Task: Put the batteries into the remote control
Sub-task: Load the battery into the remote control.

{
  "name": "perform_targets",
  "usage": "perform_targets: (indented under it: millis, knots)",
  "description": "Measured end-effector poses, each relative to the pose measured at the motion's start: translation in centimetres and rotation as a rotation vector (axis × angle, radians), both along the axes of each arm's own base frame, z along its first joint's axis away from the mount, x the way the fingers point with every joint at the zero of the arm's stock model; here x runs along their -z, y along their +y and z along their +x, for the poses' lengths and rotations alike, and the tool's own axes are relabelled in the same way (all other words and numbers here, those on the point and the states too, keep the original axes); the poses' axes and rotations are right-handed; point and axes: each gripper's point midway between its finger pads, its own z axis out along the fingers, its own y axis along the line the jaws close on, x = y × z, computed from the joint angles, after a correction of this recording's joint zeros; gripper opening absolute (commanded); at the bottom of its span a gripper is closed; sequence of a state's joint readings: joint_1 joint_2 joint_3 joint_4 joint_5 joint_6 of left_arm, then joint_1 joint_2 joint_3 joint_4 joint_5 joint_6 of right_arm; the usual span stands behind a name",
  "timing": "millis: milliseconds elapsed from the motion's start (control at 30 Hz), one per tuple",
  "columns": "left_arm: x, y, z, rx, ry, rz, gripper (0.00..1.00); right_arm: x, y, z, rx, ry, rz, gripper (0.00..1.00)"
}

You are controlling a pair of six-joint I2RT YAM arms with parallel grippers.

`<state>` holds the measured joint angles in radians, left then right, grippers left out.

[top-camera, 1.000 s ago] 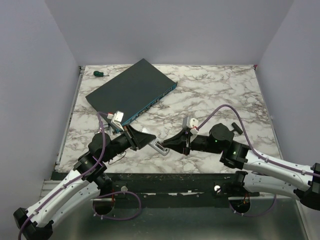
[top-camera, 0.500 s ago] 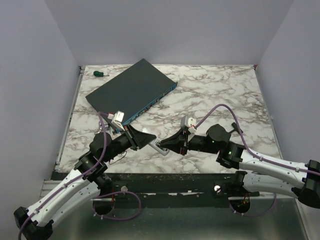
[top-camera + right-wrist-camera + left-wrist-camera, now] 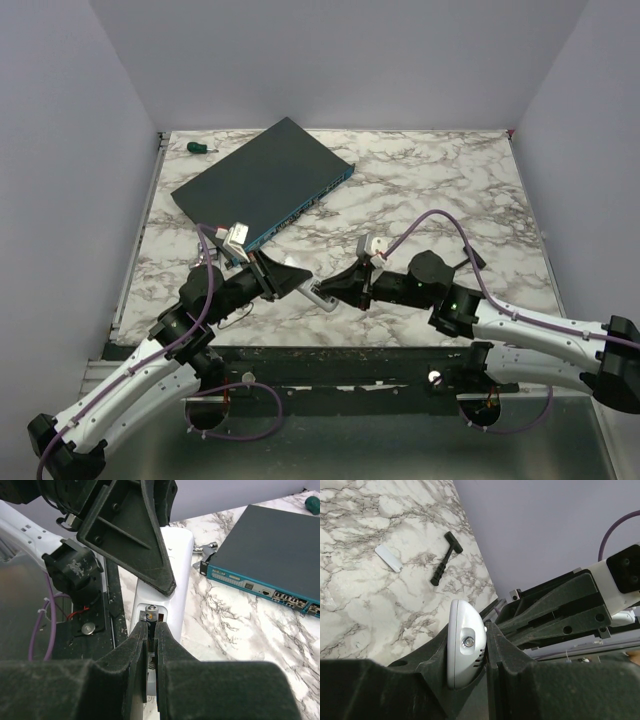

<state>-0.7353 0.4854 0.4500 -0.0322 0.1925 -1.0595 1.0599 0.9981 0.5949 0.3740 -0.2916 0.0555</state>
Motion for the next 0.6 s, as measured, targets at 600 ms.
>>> perform_targets:
  millis: [600]
  knots:
    - [0.3,0.4,0.2,-0.023,0.001,0.009,0.0,1.1,0.3,1.3,0.038,-0.051,-0.068,0.01]
